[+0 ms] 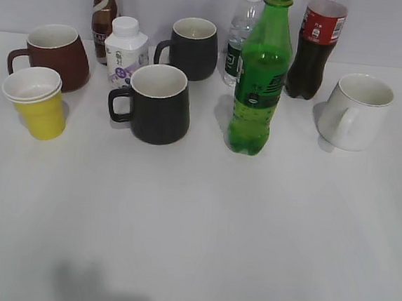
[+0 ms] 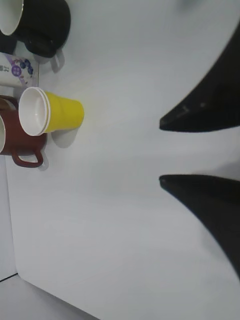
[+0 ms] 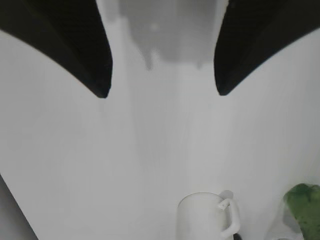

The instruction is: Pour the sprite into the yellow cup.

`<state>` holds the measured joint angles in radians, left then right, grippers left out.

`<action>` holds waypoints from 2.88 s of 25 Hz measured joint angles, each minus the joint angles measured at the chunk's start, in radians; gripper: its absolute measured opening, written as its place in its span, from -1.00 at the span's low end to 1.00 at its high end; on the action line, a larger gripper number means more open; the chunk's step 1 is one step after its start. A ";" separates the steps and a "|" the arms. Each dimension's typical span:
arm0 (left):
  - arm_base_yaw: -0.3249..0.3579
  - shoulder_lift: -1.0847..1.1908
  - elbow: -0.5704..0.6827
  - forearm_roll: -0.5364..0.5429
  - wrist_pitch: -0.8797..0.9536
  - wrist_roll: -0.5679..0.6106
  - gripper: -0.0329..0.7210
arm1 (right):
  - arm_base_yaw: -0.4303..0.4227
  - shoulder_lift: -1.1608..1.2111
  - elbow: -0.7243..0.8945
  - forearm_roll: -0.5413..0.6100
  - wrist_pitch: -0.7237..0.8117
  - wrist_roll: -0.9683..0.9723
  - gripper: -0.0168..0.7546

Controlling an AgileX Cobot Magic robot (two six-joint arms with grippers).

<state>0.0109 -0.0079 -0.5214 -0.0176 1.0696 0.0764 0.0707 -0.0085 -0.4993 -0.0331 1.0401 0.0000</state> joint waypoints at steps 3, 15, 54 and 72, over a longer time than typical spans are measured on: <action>0.000 0.000 0.000 0.000 0.000 0.000 -0.30 | 0.000 0.000 0.000 0.000 0.000 0.000 0.29; 0.000 0.000 0.000 0.000 0.000 0.000 -0.30 | 0.000 0.000 0.000 0.000 0.000 0.000 0.29; -0.048 0.231 -0.002 -0.018 -0.444 0.000 -0.25 | 0.000 0.186 -0.022 0.040 -0.484 0.000 0.29; -0.048 1.050 0.032 -0.147 -1.293 0.000 0.88 | 0.248 0.921 -0.022 0.033 -1.187 -0.005 0.29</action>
<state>-0.0374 1.0417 -0.4898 -0.1647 -0.2236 0.0764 0.3190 0.9129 -0.5216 0.0000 -0.1468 -0.0054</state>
